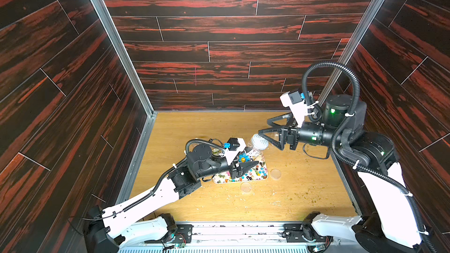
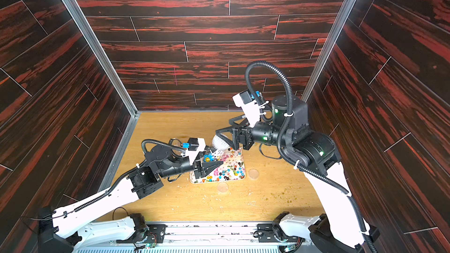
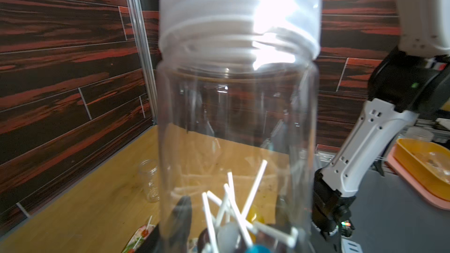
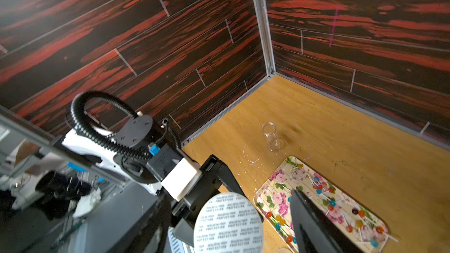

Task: Pour the candies out of the jar
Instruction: Unscrew the lid from the jar.

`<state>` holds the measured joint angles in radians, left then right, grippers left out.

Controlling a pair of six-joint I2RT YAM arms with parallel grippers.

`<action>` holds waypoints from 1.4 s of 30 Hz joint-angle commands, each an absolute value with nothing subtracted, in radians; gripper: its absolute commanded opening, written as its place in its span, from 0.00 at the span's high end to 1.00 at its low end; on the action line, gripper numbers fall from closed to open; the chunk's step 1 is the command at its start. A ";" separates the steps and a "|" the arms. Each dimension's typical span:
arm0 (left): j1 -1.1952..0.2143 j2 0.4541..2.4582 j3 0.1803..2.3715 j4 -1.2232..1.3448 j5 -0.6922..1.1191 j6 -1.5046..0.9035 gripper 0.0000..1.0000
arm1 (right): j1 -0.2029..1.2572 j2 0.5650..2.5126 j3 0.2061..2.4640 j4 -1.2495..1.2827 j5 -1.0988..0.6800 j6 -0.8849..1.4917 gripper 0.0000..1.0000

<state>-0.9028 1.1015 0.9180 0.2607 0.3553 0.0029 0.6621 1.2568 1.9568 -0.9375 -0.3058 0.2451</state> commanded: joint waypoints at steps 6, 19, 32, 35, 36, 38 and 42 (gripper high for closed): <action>-0.905 1.131 0.932 0.325 0.170 0.131 0.65 | 0.718 1.274 1.922 -0.988 -0.087 0.494 0.21; -0.905 1.143 0.934 0.325 0.136 0.161 0.65 | 0.774 1.312 1.876 -0.985 -0.066 0.531 0.20; -0.905 1.147 0.939 0.319 0.134 0.166 0.65 | 0.790 1.335 1.868 -0.980 -0.099 0.522 0.34; -0.905 1.146 0.937 0.319 0.134 0.163 0.65 | 0.792 1.335 1.867 -0.987 -0.092 0.520 0.36; -0.905 1.145 0.937 0.318 0.136 0.163 0.65 | 0.792 1.334 1.865 -0.989 -0.089 0.520 0.37; -0.905 1.143 0.937 0.319 0.137 0.161 0.65 | 0.793 1.332 1.862 -0.988 -0.089 0.516 0.41; -0.905 1.138 0.938 0.316 0.149 0.157 0.65 | 0.797 1.329 1.861 -0.971 -0.106 0.482 0.48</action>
<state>-0.9028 1.1522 0.9180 0.2852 0.1390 0.1509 0.7815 1.3224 1.8706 -0.9798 -0.0677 0.5072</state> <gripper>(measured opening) 0.585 0.560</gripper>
